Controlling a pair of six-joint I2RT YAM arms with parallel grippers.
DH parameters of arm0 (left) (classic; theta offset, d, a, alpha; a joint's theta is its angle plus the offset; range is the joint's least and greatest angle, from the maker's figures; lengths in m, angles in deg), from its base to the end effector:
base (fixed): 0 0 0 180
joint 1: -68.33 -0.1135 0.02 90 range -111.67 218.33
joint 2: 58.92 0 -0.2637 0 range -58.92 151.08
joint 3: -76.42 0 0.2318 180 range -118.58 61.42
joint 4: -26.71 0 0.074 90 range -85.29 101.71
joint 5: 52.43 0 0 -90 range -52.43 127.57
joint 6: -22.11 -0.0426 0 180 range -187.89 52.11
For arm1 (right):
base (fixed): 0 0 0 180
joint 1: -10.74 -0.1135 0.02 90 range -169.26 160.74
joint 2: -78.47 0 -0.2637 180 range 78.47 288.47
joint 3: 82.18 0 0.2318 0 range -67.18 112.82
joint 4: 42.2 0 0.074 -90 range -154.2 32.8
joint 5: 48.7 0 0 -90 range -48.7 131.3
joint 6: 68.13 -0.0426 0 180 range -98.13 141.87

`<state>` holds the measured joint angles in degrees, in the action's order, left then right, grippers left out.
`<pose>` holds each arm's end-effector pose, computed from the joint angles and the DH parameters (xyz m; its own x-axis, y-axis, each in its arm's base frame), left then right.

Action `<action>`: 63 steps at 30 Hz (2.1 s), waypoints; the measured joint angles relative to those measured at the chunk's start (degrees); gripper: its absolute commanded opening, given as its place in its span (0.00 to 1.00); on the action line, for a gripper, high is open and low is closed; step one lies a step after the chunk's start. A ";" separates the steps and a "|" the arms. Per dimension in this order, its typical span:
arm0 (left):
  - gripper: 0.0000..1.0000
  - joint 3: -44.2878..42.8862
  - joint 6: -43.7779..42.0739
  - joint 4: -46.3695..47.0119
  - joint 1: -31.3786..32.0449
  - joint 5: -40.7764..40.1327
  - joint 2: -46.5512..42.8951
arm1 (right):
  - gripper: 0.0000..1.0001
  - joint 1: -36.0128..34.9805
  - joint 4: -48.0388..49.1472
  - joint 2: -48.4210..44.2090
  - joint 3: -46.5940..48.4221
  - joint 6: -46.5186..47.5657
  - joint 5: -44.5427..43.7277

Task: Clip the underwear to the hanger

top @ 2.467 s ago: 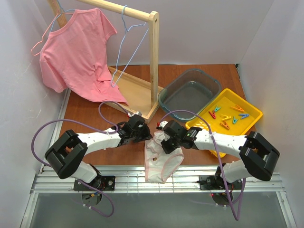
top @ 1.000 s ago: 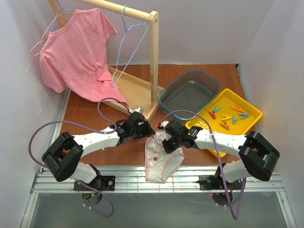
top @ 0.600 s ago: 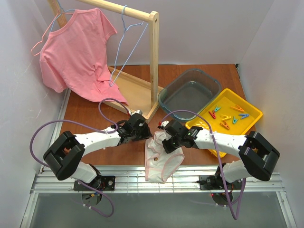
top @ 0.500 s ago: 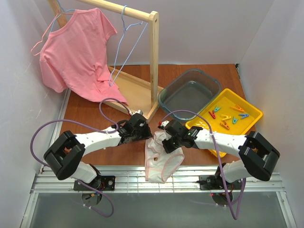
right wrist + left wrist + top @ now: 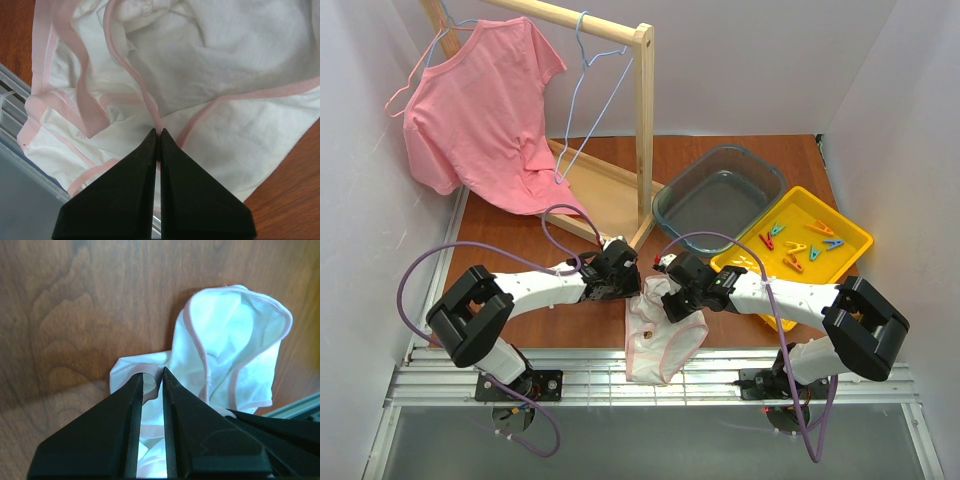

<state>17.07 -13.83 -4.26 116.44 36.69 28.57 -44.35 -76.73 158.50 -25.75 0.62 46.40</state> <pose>0.1826 -0.2026 0.1676 -0.9347 -0.1703 -0.3120 -0.0301 0.9125 -0.4079 0.1390 0.2057 0.1815 -0.7587 -0.4564 -0.4647 -0.6102 0.7478 0.2617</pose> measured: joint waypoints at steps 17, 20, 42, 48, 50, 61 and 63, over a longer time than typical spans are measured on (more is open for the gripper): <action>0.00 -0.13 0.87 -2.05 -0.02 -4.09 -3.85 | 0.11 1.99 -2.23 -5.11 0.48 -0.50 -4.74; 0.00 -0.13 1.09 -2.01 -0.42 -4.50 -5.86 | 0.03 4.33 -2.05 -5.11 1.49 -0.44 -5.16; 0.00 6.21 4.68 3.32 -10.21 -3.58 -7.63 | 0.01 6.82 2.14 4.00 -0.94 -0.83 -2.25; 0.00 1.33 3.74 6.21 -10.47 -2.49 -1.31 | 0.01 10.05 0.22 4.09 -0.13 -0.46 -4.09; 0.00 -0.07 3.32 7.02 -10.51 -2.10 0.96 | 0.01 10.91 -0.48 4.76 0.70 0.15 -4.35; 0.40 -5.95 0.52 8.66 -10.84 -1.20 8.26 | 0.01 15.65 -2.93 7.50 4.13 4.31 -5.18; 0.50 -5.95 0.11 8.55 -10.86 -1.29 7.61 | 0.01 16.17 -3.06 7.48 4.20 5.07 -5.11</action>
<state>11.12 -13.72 4.29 105.58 35.40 36.17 -28.17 -79.79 165.97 -21.55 5.69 41.29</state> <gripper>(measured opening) 0.400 0.015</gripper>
